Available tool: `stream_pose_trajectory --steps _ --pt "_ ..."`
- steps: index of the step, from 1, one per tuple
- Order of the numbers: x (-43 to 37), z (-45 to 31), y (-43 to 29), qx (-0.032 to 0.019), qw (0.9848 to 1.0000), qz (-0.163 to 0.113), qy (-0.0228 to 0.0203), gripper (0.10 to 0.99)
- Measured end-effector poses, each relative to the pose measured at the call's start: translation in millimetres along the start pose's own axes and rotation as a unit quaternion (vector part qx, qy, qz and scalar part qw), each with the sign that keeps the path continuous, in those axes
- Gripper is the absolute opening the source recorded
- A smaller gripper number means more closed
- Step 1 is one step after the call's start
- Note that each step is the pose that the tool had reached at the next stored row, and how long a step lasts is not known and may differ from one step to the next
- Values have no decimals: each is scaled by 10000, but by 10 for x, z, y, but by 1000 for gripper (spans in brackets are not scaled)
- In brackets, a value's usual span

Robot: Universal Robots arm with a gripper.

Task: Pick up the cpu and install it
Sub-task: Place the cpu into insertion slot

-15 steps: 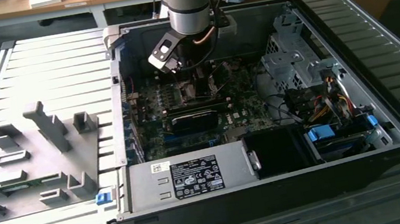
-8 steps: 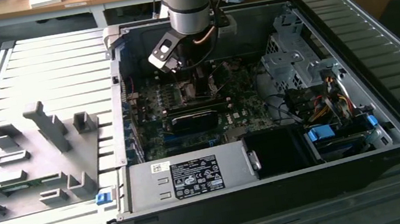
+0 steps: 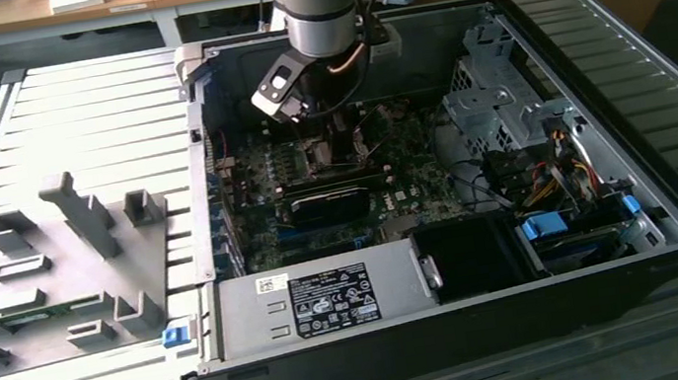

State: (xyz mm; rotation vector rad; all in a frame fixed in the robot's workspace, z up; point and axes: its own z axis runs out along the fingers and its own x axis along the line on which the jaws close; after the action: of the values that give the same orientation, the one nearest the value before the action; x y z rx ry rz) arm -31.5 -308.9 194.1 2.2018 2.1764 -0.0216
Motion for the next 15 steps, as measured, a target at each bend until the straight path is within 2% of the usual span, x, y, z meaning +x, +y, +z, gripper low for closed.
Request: stream_pose_trajectory --steps 6,8,9,11,12,14,15 --pt "-3 -60 2 24 10000 -5 0 604" --pt "-4 -90 2 32 10000 -5 -1 482" --pt "-4 -101 3 33 10000 -4 -1 482" --pt "-5 -118 3 34 10000 -5 0 365" --pt "-5 -124 3 34 10000 -7 -1 365" --pt "-5 -132 4 33 10000 -9 0 247" --pt "-6 -137 4 33 10000 -10 0 247"
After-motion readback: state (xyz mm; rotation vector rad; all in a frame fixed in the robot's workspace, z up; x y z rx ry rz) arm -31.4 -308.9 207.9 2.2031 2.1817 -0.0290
